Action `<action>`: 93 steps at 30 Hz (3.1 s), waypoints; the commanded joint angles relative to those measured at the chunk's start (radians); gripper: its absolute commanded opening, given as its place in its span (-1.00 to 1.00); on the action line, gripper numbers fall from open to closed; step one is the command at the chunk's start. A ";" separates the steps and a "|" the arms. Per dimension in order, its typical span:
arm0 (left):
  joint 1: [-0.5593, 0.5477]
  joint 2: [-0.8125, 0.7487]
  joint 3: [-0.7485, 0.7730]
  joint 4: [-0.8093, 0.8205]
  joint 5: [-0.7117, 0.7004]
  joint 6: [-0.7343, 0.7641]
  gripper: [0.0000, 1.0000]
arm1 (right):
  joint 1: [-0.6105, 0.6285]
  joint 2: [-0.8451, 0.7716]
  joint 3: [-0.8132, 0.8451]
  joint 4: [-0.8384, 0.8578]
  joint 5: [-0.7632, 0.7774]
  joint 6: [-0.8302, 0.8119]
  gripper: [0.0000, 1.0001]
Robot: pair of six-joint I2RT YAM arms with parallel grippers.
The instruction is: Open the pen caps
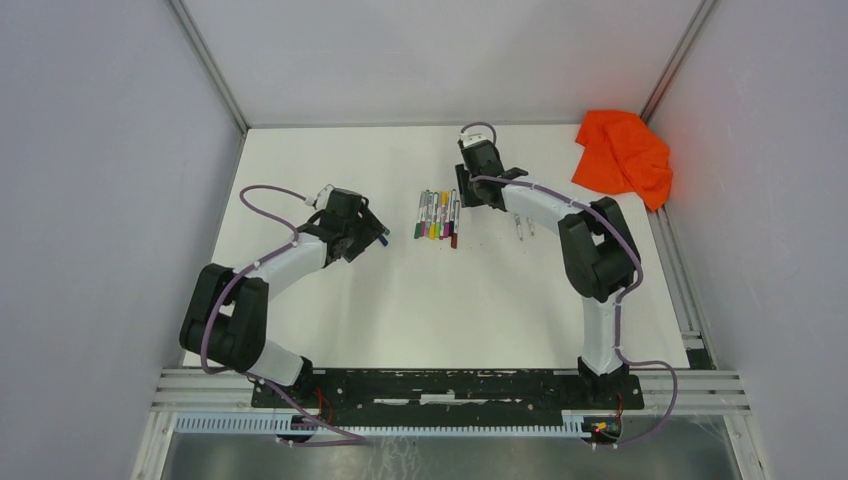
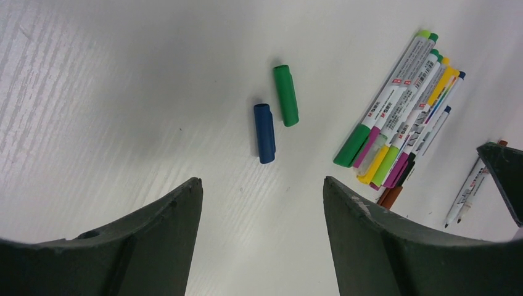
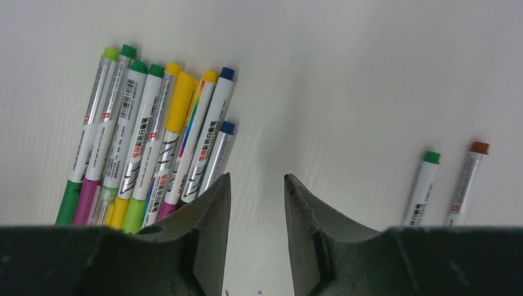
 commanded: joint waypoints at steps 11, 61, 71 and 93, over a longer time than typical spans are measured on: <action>-0.016 -0.097 -0.013 0.015 0.007 0.075 0.54 | 0.068 0.109 0.112 -0.059 0.041 0.105 -0.17; -0.014 -0.138 -0.017 -0.010 0.003 0.090 0.54 | 0.079 0.177 0.060 -0.106 0.071 0.101 -0.28; -0.014 -0.180 -0.028 -0.021 0.009 0.092 0.54 | 0.076 0.157 -0.109 -0.063 0.044 0.128 -0.62; -0.132 -0.291 -0.208 0.384 0.309 0.155 1.00 | 0.055 -0.306 -0.567 0.398 -0.194 0.199 -1.00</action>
